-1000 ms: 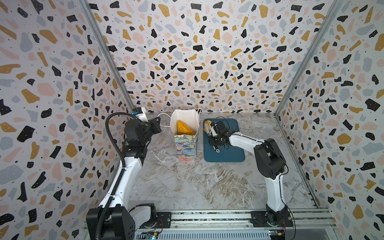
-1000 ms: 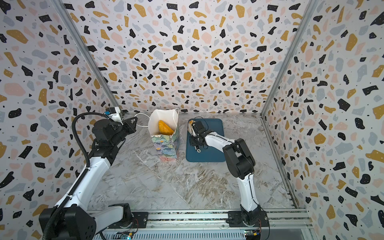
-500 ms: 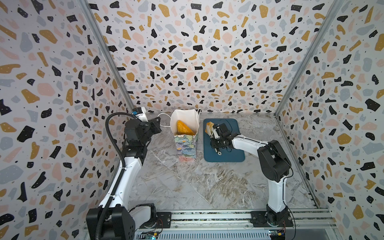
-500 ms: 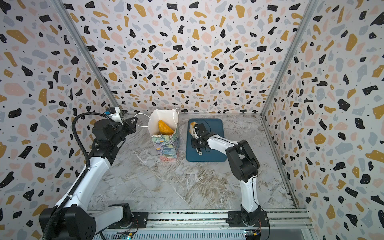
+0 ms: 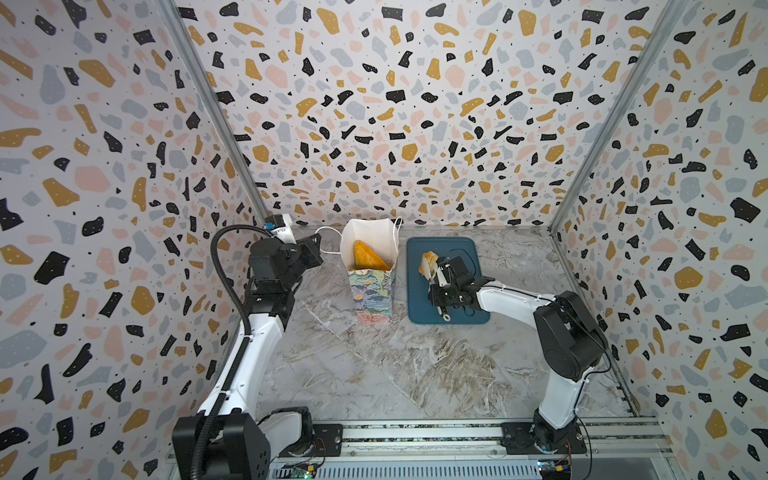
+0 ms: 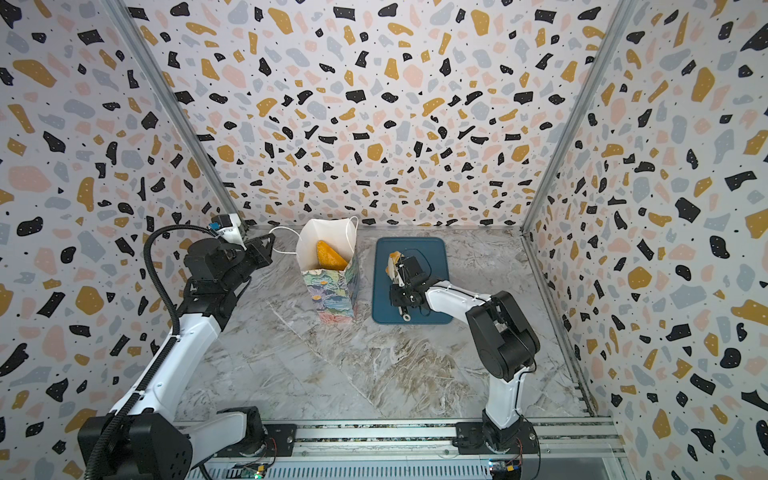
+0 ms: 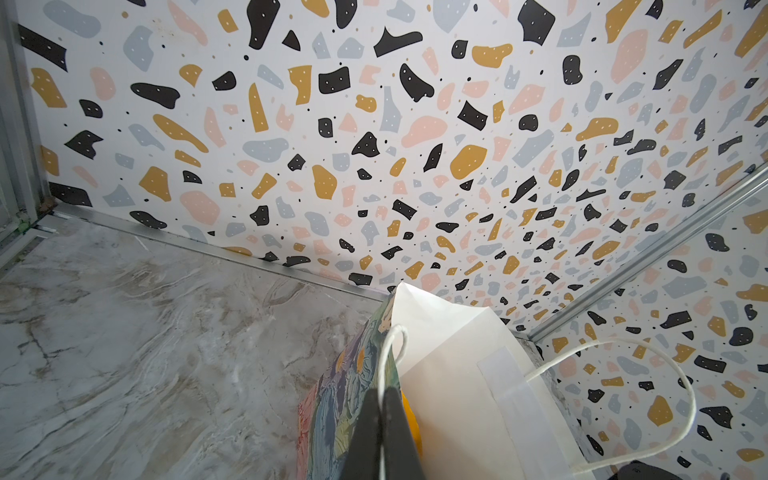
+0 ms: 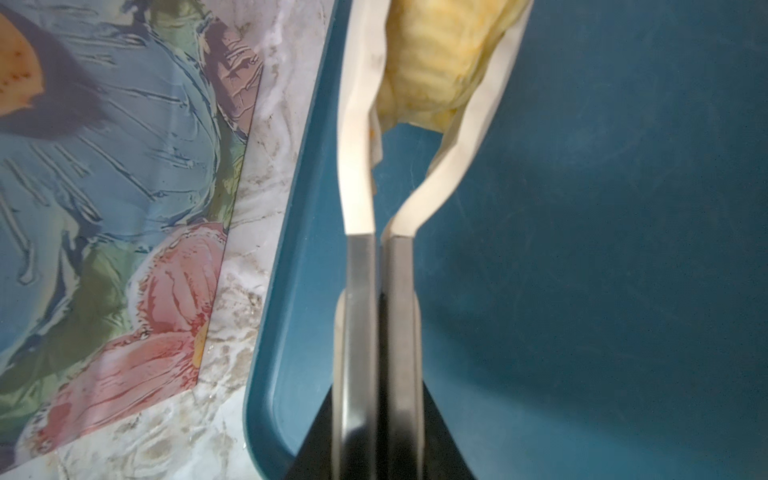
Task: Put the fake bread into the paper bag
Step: 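Lower the tongs and close them around the shell bun, then lift the shell bun with the tongs and carry it toward the bag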
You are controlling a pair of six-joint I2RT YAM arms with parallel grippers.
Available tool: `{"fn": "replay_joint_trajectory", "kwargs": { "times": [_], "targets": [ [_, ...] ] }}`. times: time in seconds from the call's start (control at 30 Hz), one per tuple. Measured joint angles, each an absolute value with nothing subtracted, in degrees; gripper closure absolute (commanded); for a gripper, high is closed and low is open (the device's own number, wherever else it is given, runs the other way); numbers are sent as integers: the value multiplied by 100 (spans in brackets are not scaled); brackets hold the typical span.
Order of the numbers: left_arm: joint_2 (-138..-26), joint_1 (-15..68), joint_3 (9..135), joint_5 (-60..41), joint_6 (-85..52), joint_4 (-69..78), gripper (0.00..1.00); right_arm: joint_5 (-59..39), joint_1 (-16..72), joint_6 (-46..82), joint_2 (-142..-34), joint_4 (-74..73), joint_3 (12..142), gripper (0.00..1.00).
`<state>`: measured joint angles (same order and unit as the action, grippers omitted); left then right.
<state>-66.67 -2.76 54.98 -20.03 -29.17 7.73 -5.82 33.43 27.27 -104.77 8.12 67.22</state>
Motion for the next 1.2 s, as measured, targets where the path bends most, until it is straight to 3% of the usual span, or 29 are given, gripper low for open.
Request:
{"fn": "replay_joint_trajectory", "kwargs": {
  "times": [1.2],
  "targets": [
    [-6700,-276,5498,-2008,-2919,777,100,-172,3848,3256,-7428,915,5596,84]
  ]
}}
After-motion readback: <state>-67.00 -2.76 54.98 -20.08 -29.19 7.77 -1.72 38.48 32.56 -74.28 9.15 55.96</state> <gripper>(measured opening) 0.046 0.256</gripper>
